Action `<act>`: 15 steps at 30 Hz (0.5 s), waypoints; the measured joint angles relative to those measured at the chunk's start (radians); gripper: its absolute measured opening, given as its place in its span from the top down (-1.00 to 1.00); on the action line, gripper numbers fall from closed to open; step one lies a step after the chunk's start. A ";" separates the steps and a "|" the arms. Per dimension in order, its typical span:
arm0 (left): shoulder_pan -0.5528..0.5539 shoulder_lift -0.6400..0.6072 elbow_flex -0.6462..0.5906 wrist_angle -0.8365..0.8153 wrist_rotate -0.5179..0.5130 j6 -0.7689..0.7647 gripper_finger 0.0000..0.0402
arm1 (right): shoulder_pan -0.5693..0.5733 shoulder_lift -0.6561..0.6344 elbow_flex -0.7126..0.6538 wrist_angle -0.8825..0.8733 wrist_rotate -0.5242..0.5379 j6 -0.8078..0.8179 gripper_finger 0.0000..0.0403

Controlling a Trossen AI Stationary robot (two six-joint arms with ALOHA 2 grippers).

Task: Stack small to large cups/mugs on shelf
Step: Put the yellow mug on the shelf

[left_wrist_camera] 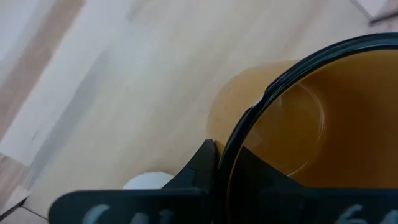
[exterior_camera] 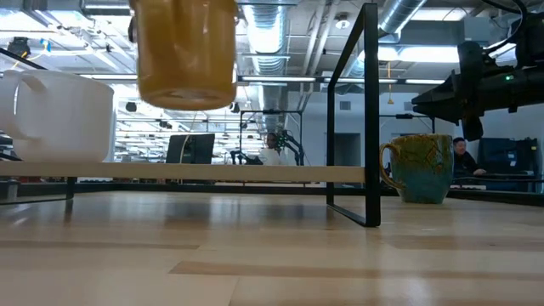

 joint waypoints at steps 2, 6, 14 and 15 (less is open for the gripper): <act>-0.001 0.000 -0.014 0.015 0.021 0.019 0.96 | 0.000 0.000 0.000 0.000 0.000 0.000 0.44; -0.001 -0.007 -0.040 0.053 0.031 0.058 0.96 | 0.000 0.000 0.000 0.000 0.000 0.000 0.44; 0.013 -0.018 -0.084 0.069 0.033 0.109 0.96 | 0.000 0.000 0.000 0.000 0.000 0.001 0.44; 0.015 -0.026 -0.095 0.081 0.033 0.111 0.96 | 0.000 0.000 0.000 0.000 0.001 0.001 0.44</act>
